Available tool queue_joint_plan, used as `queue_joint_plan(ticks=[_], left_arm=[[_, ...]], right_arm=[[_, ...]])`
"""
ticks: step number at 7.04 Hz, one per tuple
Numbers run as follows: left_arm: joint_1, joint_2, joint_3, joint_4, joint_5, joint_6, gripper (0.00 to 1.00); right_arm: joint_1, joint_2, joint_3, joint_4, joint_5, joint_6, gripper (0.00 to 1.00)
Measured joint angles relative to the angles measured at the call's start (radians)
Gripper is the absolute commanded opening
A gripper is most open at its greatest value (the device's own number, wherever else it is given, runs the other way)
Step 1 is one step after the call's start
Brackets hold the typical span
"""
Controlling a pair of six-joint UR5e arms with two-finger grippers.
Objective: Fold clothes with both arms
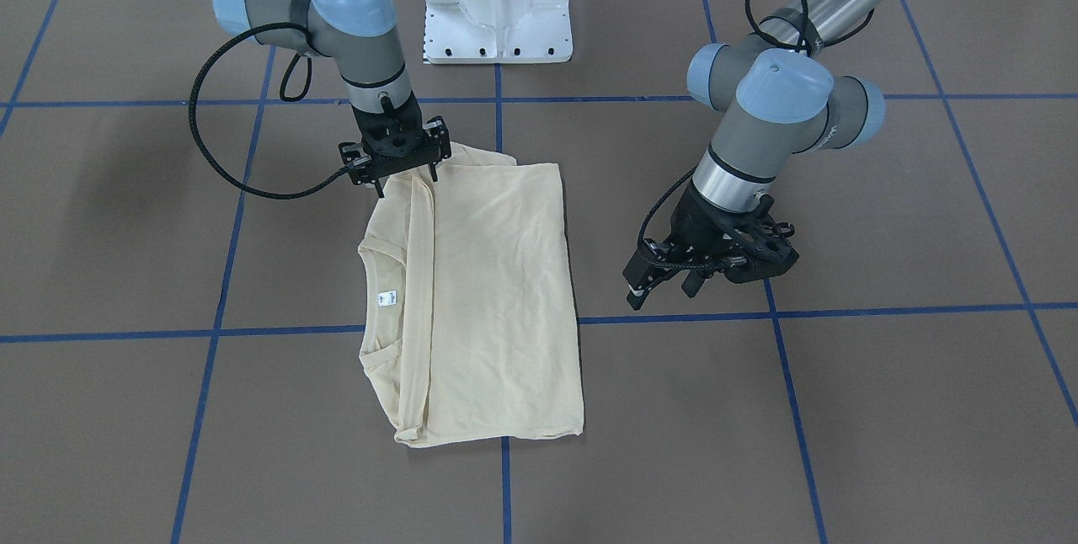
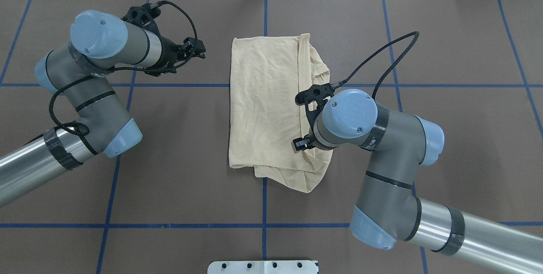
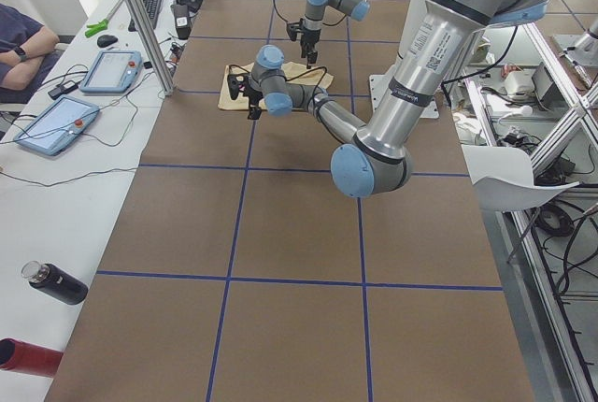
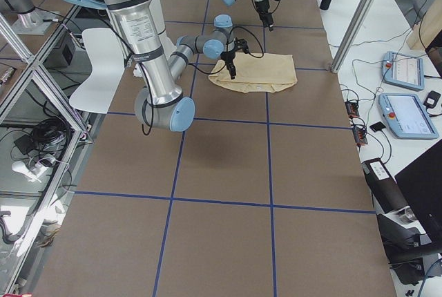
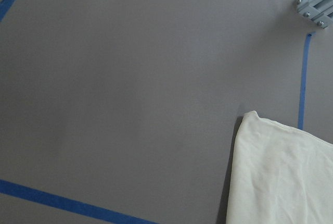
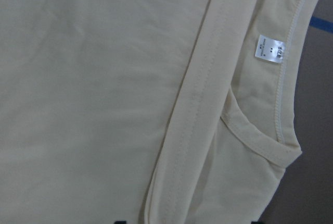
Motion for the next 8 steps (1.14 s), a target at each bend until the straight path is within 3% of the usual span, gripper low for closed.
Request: queue_joint_plan(ticks=[3, 5, 8], left_arm=[[0.0, 0.0, 0.0, 0.0, 0.0, 0.0, 0.99], [0.0, 0.002, 0.001, 0.0, 0.0, 0.002, 0.99], [0.0, 0.005, 0.005, 0.0, 0.0, 0.001, 0.99]], right_arm=[[-0.012, 0.024, -0.076, 0.061, -0.007, 0.001, 0.53], [-0.026, 0.025, -0.089, 0.075, -0.007, 0.002, 0.36], [-0.033, 0.017, -0.088, 0.074, -0.007, 0.0, 0.24]])
